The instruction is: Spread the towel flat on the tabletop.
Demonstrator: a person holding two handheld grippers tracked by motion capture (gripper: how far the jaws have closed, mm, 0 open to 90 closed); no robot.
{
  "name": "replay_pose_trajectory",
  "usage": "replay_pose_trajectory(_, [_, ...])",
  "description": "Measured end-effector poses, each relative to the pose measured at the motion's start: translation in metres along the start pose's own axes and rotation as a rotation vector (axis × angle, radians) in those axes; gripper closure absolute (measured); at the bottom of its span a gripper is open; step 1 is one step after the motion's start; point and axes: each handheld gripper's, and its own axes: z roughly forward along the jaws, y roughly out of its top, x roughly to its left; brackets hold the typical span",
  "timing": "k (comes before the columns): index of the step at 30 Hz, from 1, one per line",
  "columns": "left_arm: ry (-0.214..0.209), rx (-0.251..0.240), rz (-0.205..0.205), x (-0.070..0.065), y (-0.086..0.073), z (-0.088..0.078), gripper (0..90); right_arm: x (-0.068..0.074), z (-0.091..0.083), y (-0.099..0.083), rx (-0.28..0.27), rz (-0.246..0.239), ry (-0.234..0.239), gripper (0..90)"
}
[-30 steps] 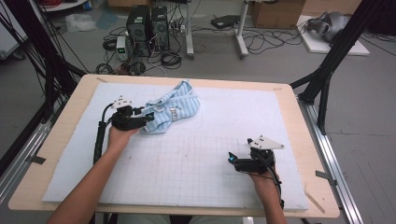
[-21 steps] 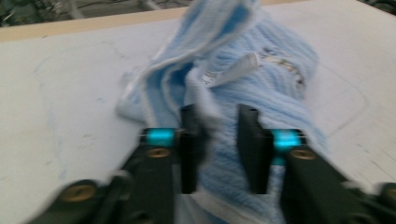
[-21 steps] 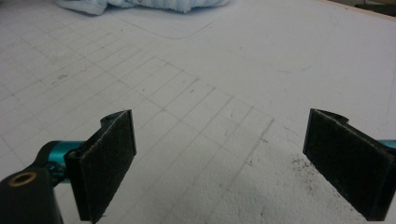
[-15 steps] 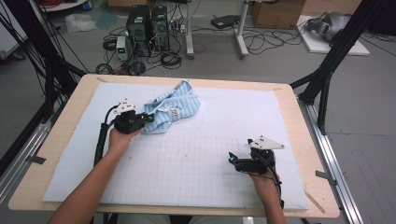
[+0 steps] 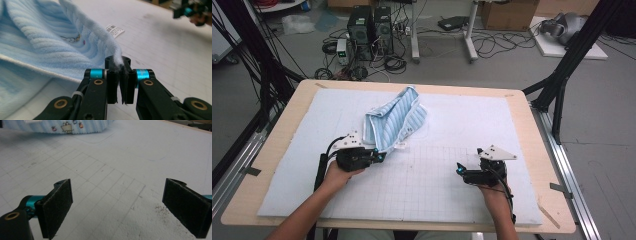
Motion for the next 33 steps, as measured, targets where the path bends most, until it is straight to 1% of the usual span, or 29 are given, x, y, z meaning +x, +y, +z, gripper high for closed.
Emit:
replay_pose_trajectory(2, [-0.01, 0.012, 0.01, -0.004, -0.003, -0.001, 84.8, 0.001, 0.001, 0.002, 0.001, -0.008, -0.003, 8.7])
replay_pose_trajectory(4, [-0.02, 0.008, 0.007, -0.005, -0.006, -0.003, 84.3, 0.001, 0.001, 0.004, -0.006, -0.009, -0.003, 8.7])
replay_pose_trajectory(5, [-0.023, -0.005, -0.015, -0.004, -0.006, -0.003, 78.8, 0.001, 0.002, 0.005, -0.01, -0.004, 0.0, 8.7])
replay_pose_trajectory(6, [-0.013, -0.017, -0.044, -0.002, -0.005, -0.005, 64.5, 0.001, 0.003, 0.007, -0.014, -0.003, -0.004, 8.7])
replay_pose_trajectory(7, [0.002, -0.035, -0.062, -0.001, -0.004, -0.007, 49.5, 0.002, 0.006, 0.011, -0.019, -0.001, -0.006, 8.7])
replay_pose_trajectory(8, [0.031, -0.06, -0.064, 0.001, -0.003, -0.01, 49.5, 0.002, 0.006, 0.011, -0.019, -0.001, -0.006, 8.7])
replay_pose_trajectory(9, [0.054, -0.078, -0.065, 0.003, -0.002, -0.012, 41.8, 0.002, 0.011, 0.016, -0.021, -0.006, -0.014, 8.7])
replay_pose_trajectory(10, [0.076, -0.1, -0.068, 0.005, -0.001, -0.015, 41.8, 0.002, 0.011, 0.016, -0.021, -0.006, -0.014, 8.7])
replay_pose_trajectory(12, [0.122, -0.143, -0.071, 0.011, 0.001, -0.023, 39.5, 0.003, 0.021, 0.025, -0.028, -0.004, -0.018, 8.7])
replay_pose_trajectory(13, [0.146, -0.157, -0.07, 0.014, 0.002, -0.026, 39.3, 0.004, 0.026, 0.029, -0.029, -0.002, -0.021, 8.7])
replay_pose_trajectory(14, [0.17, -0.172, -0.074, 0.016, 0.003, -0.028, 38.9, 0.005, 0.039, 0.038, -0.031, 0.003, -0.019, 8.7])
replay_pose_trajectory(15, [0.181, -0.175, -0.079, 0.019, 0.004, -0.029, 38.9, 0.005, 0.039, 0.038, -0.031, 0.003, -0.019, 8.7])
replay_pose_trajectory(16, [0.207, -0.187, -0.08, 0.022, 0.004, -0.031, 38.7, 0.005, 0.044, 0.041, -0.028, 0.006, -0.014, 8.7])
replay_pose_trajectory(17, [0.219, -0.195, -0.086, 0.024, 0.004, -0.032, 37.0, 0.007, 0.063, 0.048, -0.003, 0.014, -0.004, 8.7])
replay_pose_trajectory(18, [0.228, -0.196, -0.095, 0.027, 0.005, -0.033, 37.0, 0.007, 0.063, 0.048, -0.003, 0.014, -0.004, 8.7])
replay_pose_trajectory(19, [0.246, -0.191, -0.089, 0.029, 0.006, -0.033, 36.8, 0.008, 0.074, 0.051, 0.01, 0.022, -0.003, 8.6])
replay_pose_trajectory(21, [0.259, -0.209, -0.103, 0.032, 0.006, -0.035, 36.5, 0.011, 0.098, 0.056, 0.049, 0.035, 0.023, 8.7])
replay_pose_trajectory(22, [0.266, -0.206, -0.111, 0.033, 0.006, -0.036, 35.9, 0.012, 0.105, 0.057, 0.064, 0.041, 0.031, 8.7])
replay_pose_trajectory(23, [0.272, -0.197, -0.115, 0.035, 0.005, -0.036, 35.3, 0.016, 0.116, 0.06, 0.09, 0.038, 0.035, 9.5])
replay_pose_trajectory(24, [0.276, -0.187, -0.125, 0.036, 0.004, -0.037, 34.5, 0.017, 0.124, 0.062, 0.11, 0.032, 0.041, 13.1])
replay_pose_trajectory(25, [0.281, -0.184, -0.135, 0.038, 0.003, -0.037, 34.0, 0.019, 0.131, 0.064, 0.125, 0.036, 0.058, 20.1])
replay_pose_trajectory(26, [0.286, -0.184, -0.141, 0.04, 0.002, -0.038, 33.7, 0.02, 0.137, 0.066, 0.128, 0.03, 0.067, 26.2])
replay_pose_trajectory(27, [0.291, -0.186, -0.146, 0.041, 0.002, -0.039, 33.4, 0.022, 0.141, 0.068, 0.142, 0.014, 0.064, 29.8])
replay_pose_trajectory(28, [0.293, -0.19, -0.148, 0.042, 0.001, -0.04, 33.5, 0.023, 0.145, 0.069, 0.166, 0.003, 0.063, 35.8])
replay_pose_trajectory(29, [0.297, -0.191, -0.149, 0.043, 0.001, -0.042, 33.5, 0.024, 0.149, 0.069, 0.187, -0.004, 0.071, 40.5])
replay_pose_trajectory(30, [0.303, -0.193, -0.149, 0.043, 0.001, -0.042, 33.5, 0.025, 0.151, 0.068, 0.205, -0.01, 0.074, 41.3])
replay_pose_trajectory(32, [0.311, -0.191, -0.15, 0.045, 0.001, -0.044, 33.5, 0.025, 0.15, 0.069, 0.206, -0.011, 0.068, 47.4])
replay_pose_trajectory(33, [0.32, -0.189, -0.156, 0.046, 0.001, -0.045, 33.7, 0.026, 0.147, 0.069, 0.22, -0.016, 0.087, 58.0])
